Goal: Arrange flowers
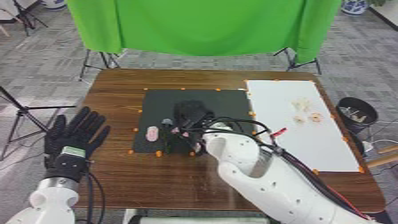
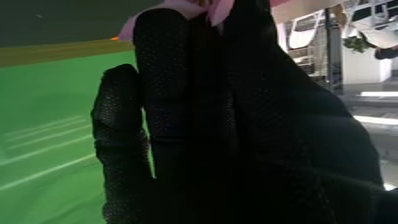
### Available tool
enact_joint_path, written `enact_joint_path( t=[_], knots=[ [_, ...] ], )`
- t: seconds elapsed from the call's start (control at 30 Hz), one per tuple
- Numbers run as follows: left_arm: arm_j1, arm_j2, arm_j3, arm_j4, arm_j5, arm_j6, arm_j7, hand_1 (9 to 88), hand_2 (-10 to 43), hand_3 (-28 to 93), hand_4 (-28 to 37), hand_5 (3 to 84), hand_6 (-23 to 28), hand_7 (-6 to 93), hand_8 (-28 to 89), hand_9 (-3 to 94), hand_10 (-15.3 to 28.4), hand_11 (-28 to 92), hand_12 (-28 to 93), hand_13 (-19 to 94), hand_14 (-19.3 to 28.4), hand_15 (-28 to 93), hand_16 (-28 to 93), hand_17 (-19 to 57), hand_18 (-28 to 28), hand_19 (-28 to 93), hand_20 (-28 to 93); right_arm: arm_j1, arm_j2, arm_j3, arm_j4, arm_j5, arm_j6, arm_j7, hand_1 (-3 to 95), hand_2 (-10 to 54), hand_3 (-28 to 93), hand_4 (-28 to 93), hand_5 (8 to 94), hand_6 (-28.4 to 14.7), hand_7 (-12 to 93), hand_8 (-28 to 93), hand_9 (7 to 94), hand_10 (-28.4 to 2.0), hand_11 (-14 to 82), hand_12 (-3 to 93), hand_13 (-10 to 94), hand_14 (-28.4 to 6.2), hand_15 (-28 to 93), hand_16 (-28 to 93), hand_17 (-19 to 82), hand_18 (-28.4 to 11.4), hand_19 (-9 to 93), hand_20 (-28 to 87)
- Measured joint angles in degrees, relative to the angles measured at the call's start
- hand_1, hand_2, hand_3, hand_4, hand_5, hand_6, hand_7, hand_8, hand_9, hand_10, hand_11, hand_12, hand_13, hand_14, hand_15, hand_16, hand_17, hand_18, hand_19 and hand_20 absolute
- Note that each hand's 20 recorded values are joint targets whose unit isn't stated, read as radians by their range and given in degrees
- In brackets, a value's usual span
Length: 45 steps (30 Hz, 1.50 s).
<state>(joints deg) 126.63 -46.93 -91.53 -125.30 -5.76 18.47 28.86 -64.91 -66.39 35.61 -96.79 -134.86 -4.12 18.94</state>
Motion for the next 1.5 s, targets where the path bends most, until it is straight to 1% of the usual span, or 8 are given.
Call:
enact_joint_path(
  t=[0.5,0.73,0.9,1.0,1.17,1.27,1.43,1.5],
  knots=[
    [0.1,-0.15,0.6,0.05,-0.67,0.33,-0.17,25.6,21.2,68,-28.3,46.5,9.6,16.9,-10,41.5,16.6,23,10,30,16.4,44,-9,-6.9,15.7,44,10,-1.7,-0.1,0.2,-0.1,3.8,3.0,2.9,52.7,-9.5,73,-28,59.9,1.1,23,-12,75.5,-8.0,11.1,30.0,71,-6.4,42,38,33,-20.6,79,36],
    [0.2,-0.14,0.84,0.1,-0.65,0.19,-0.17,25.4,21.3,68,-28.3,46.3,9.6,16.3,-10,41.5,16.5,23,10,30,16.4,44,-9,-6.9,15.7,44,10,-2.7,0.0,1.1,-1.5,4.7,3.9,4.2,44.3,-9.5,80,-28,54.6,-0.8,18,-13,66.6,-12.1,15.9,15.6,70,-8.9,45,27,33,-20.8,79,34],
    [0.4,-0.14,0.38,0.11,-0.57,0.04,0.05,25.3,23.8,61,-28.3,45.8,9.4,16.0,-9,41.4,16.5,22,10,30,16.4,43,-10,-6.9,15.7,44,10,-5.4,1.1,5.7,-6.8,6.0,3.7,4.9,37.6,-5.7,79,-28,52.6,-1.6,17,-13,62.2,-13.5,13.7,15.0,67,-10.5,45,25,32,-21.3,79,34],
    [0.4,-0.14,0.41,0.2,-0.6,-0.5,0.55,28.4,24.4,53,-28.3,45.8,9.2,15.7,-9,41.3,16.6,22,10,30,16.3,41,-10,-7.0,15.7,44,10,-7.5,2.7,9.9,-10.8,6.5,3.7,5.8,35.3,-2.7,80,-28,51.7,-2.5,16,-12,58.6,-14.9,13.0,14.9,64,-11.8,47,24,32,-21.4,80,35],
    [0.6,-0.1,0.35,0.23,-0.46,-2.24,1.22,27.4,24.3,55,-28.3,46.2,8.2,14.8,-9,41.9,14.7,20,10,30,15.0,37,-10,-7.0,15.6,43,10,-9.8,8.2,18.1,-12.7,11.5,3.4,10.2,34.7,-2.0,80,-28,50.4,-3.3,16,-12,54.5,-15.7,11.9,14.5,61,-12.9,48,22,32,-21.4,81,35],
    [1.3,-0.05,-0.14,0.23,0.83,-3.19,1.56,28.2,24.2,54,-28.3,47.5,6.9,13.9,-10,42.4,14.0,19,9,30,13.4,34,-10,-7.0,15.2,42,10,-12.6,12.5,25.2,-12.6,13.0,3.4,13.3,34.4,-0.5,80,-28,51.9,-3.6,16,-12,56.3,-16.0,12.5,14.4,61,-13.1,49,21,32,-21.3,81,35],
    [2.0,-0.23,-0.63,0.69,5.43,-5.55,2.35,29.9,24.1,52,-28.3,47.3,6.9,13.0,-10,40.7,12.9,17,8,28,11.7,30,-10,-6.6,14.4,41,10,-17.9,19.2,35.7,-11.1,16.6,7.8,18.4,35.5,-1.8,80,-28,50.9,-3.3,16,-12,54.7,-14.8,11.8,14.1,60,-13.0,48,20,31,-21.3,81,35],
    [1.7,-0.24,-0.51,0.84,5.61,-5.64,2.68,36.2,24.2,40,-28.3,44.2,7.3,11.5,-9,36.5,13.0,15,8,23,10.8,27,-10,-5.7,12.1,38,8,-19.7,20.7,39.1,-10.8,17.6,7.7,20.0,35.5,-2.9,79,-28,50.4,-3.2,16,-12,53.4,-14.6,11.1,13.7,60,-13.2,47,20,31,-21.4,81,34]
  ],
)
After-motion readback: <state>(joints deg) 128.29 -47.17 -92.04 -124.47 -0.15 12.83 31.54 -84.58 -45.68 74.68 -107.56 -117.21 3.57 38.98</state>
